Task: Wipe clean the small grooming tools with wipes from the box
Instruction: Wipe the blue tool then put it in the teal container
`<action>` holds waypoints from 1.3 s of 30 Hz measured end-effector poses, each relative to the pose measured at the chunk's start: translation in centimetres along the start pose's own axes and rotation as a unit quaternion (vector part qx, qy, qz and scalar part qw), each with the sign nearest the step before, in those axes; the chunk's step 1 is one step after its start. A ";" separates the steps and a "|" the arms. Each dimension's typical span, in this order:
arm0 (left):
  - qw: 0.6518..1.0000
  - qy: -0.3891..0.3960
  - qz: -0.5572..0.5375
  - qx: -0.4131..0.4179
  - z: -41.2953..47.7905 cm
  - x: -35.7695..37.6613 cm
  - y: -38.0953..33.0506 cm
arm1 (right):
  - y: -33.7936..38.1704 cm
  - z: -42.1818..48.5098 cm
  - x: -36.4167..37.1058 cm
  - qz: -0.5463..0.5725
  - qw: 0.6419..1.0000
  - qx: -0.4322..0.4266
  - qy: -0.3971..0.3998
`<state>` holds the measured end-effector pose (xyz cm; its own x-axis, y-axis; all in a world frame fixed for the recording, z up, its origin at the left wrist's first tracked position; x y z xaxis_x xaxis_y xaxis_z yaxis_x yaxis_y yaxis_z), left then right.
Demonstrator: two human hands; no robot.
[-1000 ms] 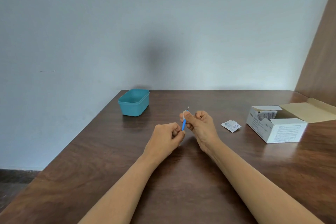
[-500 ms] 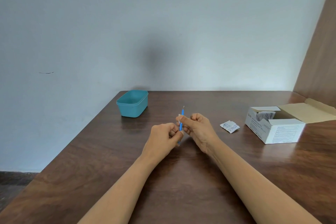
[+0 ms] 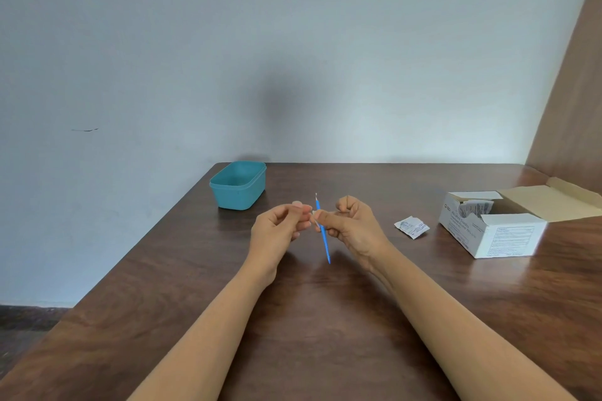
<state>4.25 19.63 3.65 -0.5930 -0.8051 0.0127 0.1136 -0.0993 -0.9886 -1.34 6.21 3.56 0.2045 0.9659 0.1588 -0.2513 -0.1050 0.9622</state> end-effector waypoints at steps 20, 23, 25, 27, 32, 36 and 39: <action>0.999 0.021 0.011 -0.027 0.1 0.4 0.3 | -0.8 -0.2 1.0 -0.063 0.997 0.025 0.046; 0.999 0.016 0.026 -0.020 0.0 0.4 0.3 | -1.1 -0.1 1.1 -0.034 0.997 0.042 0.060; 0.999 0.016 0.028 -0.014 0.0 0.5 0.3 | -1.1 -0.1 1.0 -0.031 0.996 0.047 0.065; 1.000 0.007 0.027 -0.012 0.0 0.5 0.4 | -0.9 -0.1 1.1 -0.051 0.996 0.041 0.063; 0.999 -0.008 0.030 -0.010 0.2 0.4 0.2 | -0.5 -0.2 1.2 -0.099 0.993 0.038 0.054; 1.000 -0.009 0.023 -0.005 0.3 0.2 0.3 | -0.9 -0.1 1.3 -0.088 0.993 0.048 0.068; 1.000 -0.007 0.008 -0.005 0.3 0.1 0.4 | -0.9 -0.1 1.6 -0.069 0.993 0.045 0.081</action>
<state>4.46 19.35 3.30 -0.5797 -0.8148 -0.0016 0.1154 -0.0802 -0.9901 -0.89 7.87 2.96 0.0734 0.9973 -0.0060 -0.1451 0.0167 0.9893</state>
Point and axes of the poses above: each hand's wrist, its own z-axis towards the middle knuckle, its own x-axis out of the palm, y = z × x, the point moved 5 cm from there along z, towards the middle knuckle, and after that the axes turned 11 degrees about y, right-handed, at the moved point
